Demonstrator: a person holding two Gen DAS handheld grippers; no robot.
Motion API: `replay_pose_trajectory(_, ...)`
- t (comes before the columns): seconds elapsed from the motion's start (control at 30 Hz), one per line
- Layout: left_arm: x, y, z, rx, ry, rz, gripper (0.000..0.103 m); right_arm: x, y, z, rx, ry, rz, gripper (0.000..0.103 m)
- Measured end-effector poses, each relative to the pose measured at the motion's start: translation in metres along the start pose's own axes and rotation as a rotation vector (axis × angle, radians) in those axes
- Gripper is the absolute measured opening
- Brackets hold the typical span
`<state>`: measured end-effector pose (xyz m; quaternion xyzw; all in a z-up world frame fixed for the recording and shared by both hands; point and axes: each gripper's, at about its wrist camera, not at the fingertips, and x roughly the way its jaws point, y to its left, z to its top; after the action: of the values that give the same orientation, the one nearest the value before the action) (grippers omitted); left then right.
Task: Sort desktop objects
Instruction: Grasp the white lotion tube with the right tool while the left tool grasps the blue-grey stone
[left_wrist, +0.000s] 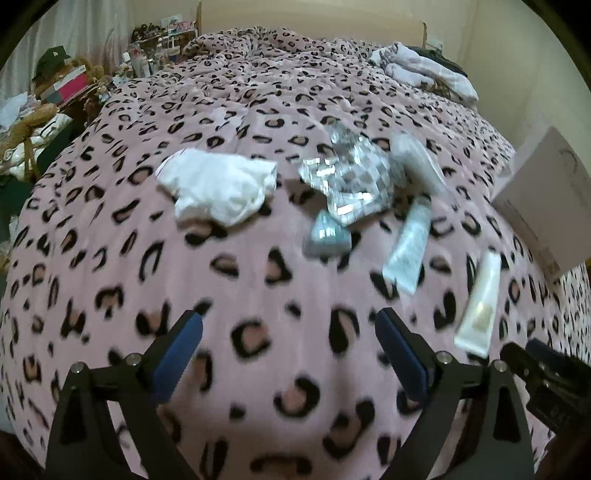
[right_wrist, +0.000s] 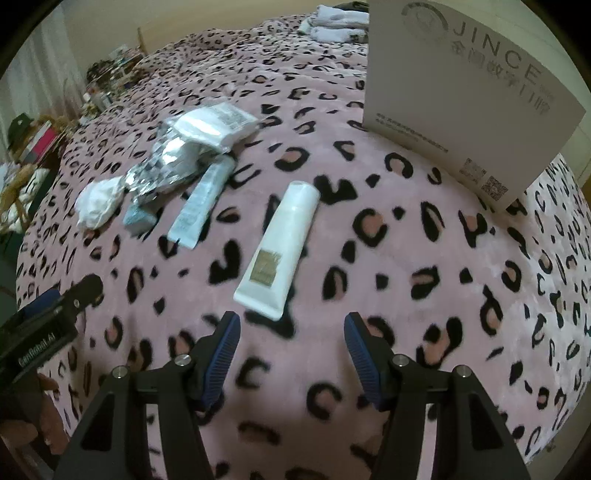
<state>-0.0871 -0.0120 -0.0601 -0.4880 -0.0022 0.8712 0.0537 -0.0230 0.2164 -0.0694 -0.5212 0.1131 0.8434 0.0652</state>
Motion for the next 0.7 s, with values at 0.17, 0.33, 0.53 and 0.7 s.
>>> replay_pose_trajectory(0.17, 0.028, -0.005, 0.025, -0.008, 0.010, -0.014, 0.096, 0.014, -0.004, 0.019, 0.038, -0.020, -0.011, 0.060)
replay_pose_trajectory(0.33, 0.055, -0.013, 0.039, -0.014, 0.032, -0.033, 0.096, 0.029, -0.005, 0.032, 0.047, -0.024, -0.021, 0.060)
replay_pose_trajectory(0.53, 0.078, -0.018, 0.042, -0.017, 0.062, -0.022, 0.096, 0.043, -0.007, 0.038, 0.072, -0.019, -0.018, 0.060)
replay_pose_trajectory(0.7, 0.091, -0.023, 0.043, -0.011, 0.070, -0.007, 0.096, 0.053, -0.007, 0.041, 0.110, -0.023, 0.014, 0.063)
